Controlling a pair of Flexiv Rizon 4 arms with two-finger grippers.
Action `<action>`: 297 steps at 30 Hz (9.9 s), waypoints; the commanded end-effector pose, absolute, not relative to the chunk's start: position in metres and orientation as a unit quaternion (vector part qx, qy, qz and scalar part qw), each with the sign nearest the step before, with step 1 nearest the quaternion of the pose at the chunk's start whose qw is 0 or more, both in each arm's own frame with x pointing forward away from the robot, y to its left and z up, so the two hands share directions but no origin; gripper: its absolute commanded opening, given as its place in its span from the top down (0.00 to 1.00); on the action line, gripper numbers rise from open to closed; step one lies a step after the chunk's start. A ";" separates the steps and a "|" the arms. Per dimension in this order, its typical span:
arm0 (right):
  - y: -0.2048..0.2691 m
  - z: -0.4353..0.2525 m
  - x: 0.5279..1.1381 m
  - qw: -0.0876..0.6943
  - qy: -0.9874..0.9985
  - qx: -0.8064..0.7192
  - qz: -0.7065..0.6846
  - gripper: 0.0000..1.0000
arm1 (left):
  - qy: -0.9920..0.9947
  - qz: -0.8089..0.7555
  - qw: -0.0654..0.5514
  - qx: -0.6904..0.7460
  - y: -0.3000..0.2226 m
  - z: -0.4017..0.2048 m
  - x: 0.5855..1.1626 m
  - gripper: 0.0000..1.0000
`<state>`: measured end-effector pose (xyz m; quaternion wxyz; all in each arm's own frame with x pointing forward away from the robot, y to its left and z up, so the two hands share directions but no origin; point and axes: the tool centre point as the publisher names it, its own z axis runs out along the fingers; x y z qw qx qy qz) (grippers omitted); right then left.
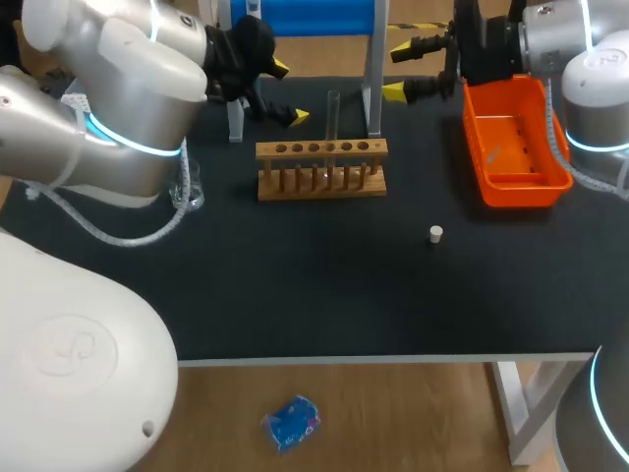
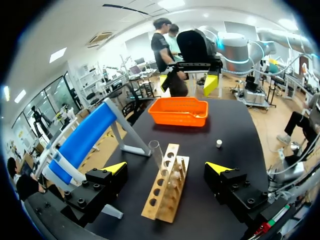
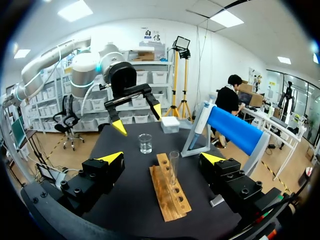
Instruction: Invert the test tube, pick up the pipette, mount the tip to pipette, aspirate from beaker and dispense into the tube, eject the tip, return the pipette, and cap with the stopper.
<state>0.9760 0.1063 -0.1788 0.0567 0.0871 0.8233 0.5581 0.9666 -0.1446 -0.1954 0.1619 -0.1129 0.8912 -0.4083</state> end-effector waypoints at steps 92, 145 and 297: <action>-0.006 -0.320 0.839 0.029 0.854 0.152 0.497 0.00 | 0.893 -0.437 0.030 -0.108 -0.181 -0.247 1.027 0.00; 0.001 -0.409 0.854 0.062 0.878 0.192 0.433 0.49 | 0.893 -0.437 0.030 -0.108 -0.181 -0.247 1.027 0.00; 0.178 -0.208 1.015 0.007 0.899 -0.034 0.437 1.00 | 0.893 -0.437 0.030 -0.108 -0.181 -0.247 1.027 0.00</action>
